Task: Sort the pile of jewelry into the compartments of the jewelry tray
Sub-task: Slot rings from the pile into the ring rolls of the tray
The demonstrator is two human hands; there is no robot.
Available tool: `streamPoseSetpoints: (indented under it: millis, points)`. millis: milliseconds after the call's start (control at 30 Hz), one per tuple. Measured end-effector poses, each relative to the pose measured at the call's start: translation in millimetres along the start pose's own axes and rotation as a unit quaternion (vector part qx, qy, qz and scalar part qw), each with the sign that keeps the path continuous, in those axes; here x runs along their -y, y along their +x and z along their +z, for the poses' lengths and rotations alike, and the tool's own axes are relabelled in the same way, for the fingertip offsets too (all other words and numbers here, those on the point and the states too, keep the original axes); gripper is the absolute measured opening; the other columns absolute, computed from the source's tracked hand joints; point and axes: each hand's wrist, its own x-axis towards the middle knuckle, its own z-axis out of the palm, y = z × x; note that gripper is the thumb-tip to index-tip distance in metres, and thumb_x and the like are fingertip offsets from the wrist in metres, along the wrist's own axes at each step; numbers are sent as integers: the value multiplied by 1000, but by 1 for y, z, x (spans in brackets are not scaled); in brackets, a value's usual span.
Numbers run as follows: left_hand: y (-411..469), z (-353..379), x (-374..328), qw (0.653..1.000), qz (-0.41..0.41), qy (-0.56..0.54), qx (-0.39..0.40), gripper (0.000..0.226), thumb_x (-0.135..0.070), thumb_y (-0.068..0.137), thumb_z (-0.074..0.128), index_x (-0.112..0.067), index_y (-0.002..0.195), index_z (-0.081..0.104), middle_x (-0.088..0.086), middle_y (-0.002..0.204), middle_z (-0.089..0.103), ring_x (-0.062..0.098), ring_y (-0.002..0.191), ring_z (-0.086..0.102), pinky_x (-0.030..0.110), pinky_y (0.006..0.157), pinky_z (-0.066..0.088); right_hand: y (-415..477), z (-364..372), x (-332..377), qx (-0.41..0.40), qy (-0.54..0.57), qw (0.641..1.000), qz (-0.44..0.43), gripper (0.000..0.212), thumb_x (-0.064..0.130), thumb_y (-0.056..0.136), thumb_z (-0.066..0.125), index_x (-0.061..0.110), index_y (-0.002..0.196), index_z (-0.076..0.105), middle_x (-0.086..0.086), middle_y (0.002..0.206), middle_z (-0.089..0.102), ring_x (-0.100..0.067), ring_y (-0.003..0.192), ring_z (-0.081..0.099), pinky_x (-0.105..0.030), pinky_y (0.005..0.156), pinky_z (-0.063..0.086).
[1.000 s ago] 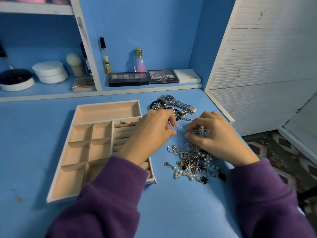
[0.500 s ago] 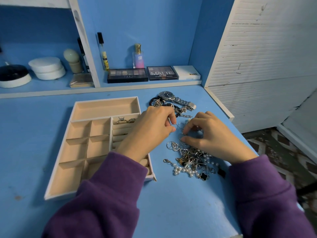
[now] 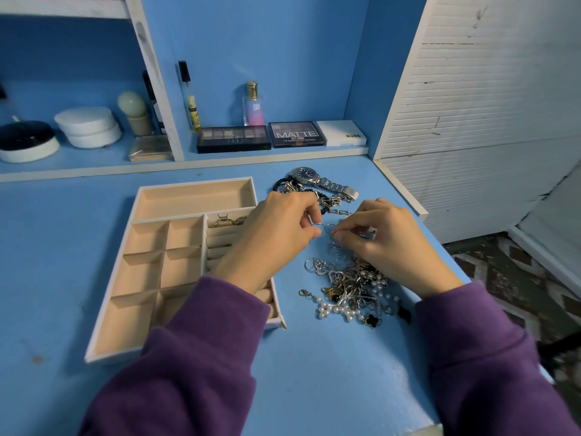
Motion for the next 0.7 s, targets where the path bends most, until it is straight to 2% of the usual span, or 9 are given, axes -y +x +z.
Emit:
streamPoseSetpoints:
  millis: [133, 233, 333, 400, 500, 567, 700]
  points:
    - [-1, -4, 0, 1000, 1, -9, -21, 8, -23, 77, 72, -24, 77, 64, -12, 63, 60, 6, 63, 57, 30, 70, 52, 1, 1, -1, -25, 14, 1000, -5, 9, 19, 80, 68, 20, 85, 76, 2, 73, 62, -15, 77, 51, -25, 68, 37]
    - [-5, -11, 3, 999, 1, -27, -47, 4, -21, 76, 72, -21, 76, 68, -11, 65, 62, 2, 62, 55, 20, 66, 48, 1, 1, 0, -54, 38, 998, -8, 12, 14, 81, 67, 18, 89, 76, 6, 70, 60, -4, 69, 49, -12, 63, 34]
    - [-9, -15, 8, 998, -5, -30, -58, 7, -20, 77, 71, -23, 83, 70, -15, 65, 60, 1, 64, 55, 13, 66, 44, 2, 1, 3, -71, 68, 995, -2, 12, 11, 80, 68, 16, 89, 75, 10, 70, 59, -3, 65, 47, -9, 63, 34]
    - [-8, -14, 9, 999, -6, 7, -40, 13, -23, 79, 69, -23, 92, 70, -14, 70, 60, 4, 70, 55, 18, 70, 45, 3, 1, 5, -75, 74, 994, -1, 12, 10, 80, 69, 14, 89, 75, 6, 71, 61, -4, 65, 47, -9, 63, 35]
    - [-4, -8, 7, 998, 1, 61, 4, 23, -29, 81, 67, -20, 103, 68, -6, 88, 68, 11, 88, 58, 27, 78, 47, 4, 4, 4, -70, 58, 996, -4, 12, 10, 79, 69, 15, 89, 75, 4, 74, 63, -4, 68, 49, -9, 63, 37]
    - [-2, -3, 5, 996, -2, 91, 25, 23, -31, 80, 68, -17, 99, 69, -1, 93, 68, 16, 95, 57, 35, 82, 49, 3, 5, 3, -72, 48, 996, -9, 12, 10, 79, 69, 15, 88, 75, 3, 74, 64, -4, 69, 50, -10, 63, 37]
    - [1, -3, 4, 993, -22, 105, 42, 21, -27, 79, 70, -6, 81, 69, 7, 80, 69, 20, 83, 61, 38, 76, 51, 3, 6, 3, -79, 50, 996, -14, 12, 9, 79, 69, 14, 88, 75, 3, 74, 64, -4, 69, 51, -9, 64, 38]
